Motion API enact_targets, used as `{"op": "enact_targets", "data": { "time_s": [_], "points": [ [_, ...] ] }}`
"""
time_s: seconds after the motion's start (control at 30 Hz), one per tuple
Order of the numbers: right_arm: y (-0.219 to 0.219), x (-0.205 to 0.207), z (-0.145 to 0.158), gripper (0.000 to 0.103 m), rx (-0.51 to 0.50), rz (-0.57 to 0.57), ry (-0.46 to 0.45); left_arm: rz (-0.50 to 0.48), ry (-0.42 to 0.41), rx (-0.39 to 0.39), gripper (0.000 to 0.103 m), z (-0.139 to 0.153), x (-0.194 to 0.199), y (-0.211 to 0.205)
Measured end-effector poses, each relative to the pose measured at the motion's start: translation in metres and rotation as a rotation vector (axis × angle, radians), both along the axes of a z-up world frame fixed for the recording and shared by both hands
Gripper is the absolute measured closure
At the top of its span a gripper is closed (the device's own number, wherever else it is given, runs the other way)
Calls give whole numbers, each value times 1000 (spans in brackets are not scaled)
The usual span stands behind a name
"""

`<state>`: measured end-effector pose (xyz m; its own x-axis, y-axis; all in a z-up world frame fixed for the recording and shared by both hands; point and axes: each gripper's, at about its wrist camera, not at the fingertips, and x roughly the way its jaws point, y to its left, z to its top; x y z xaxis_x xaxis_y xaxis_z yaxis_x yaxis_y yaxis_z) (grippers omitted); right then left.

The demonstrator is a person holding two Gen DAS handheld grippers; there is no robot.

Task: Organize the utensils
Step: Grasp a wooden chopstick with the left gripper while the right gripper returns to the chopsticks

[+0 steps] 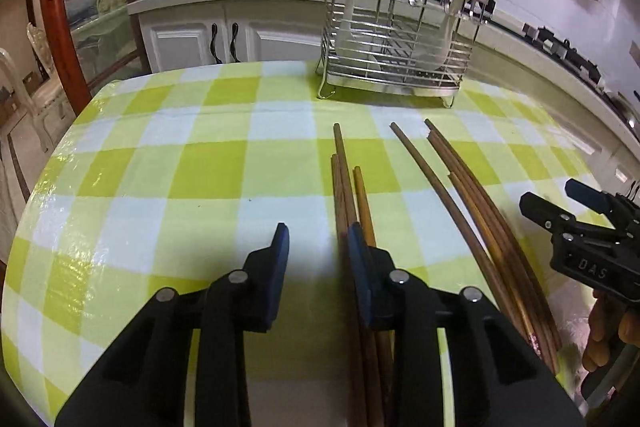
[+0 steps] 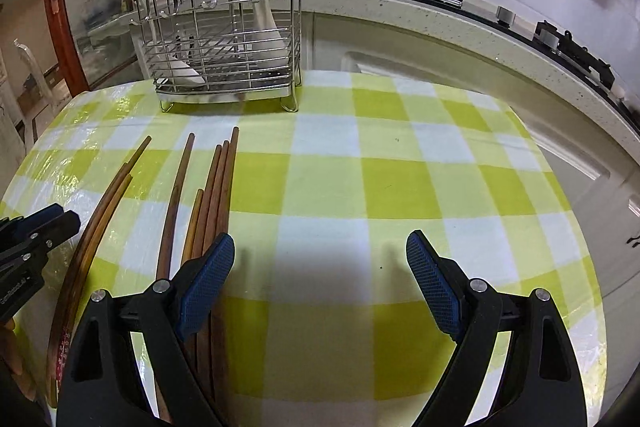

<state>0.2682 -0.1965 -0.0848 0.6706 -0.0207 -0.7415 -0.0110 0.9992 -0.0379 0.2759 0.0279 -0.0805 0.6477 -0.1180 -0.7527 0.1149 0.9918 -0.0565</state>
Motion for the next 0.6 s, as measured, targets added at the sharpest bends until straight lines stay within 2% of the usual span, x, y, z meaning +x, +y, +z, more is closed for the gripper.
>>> {"op": "enact_targets", "data": {
  "time_s": [0.37,0.47,0.5,0.57,0.6],
  "points": [
    [2,3,-3,21,-10,15,3,-15,27,21,77,-8,9,-5],
    [5,5,-4,21,-14,24,4,-21,35,78,80,-8,9,-12],
    [5,5,-4,21,-14,25,4,-15,40,74,82,-7,10,-10],
    [5,6,-4,21,-11,25,8,4,44,79,94,-7,10,-6],
    [5,7,-5,21,-11,25,8,19,45,94,95,-7,11,-2]
  ]
}}
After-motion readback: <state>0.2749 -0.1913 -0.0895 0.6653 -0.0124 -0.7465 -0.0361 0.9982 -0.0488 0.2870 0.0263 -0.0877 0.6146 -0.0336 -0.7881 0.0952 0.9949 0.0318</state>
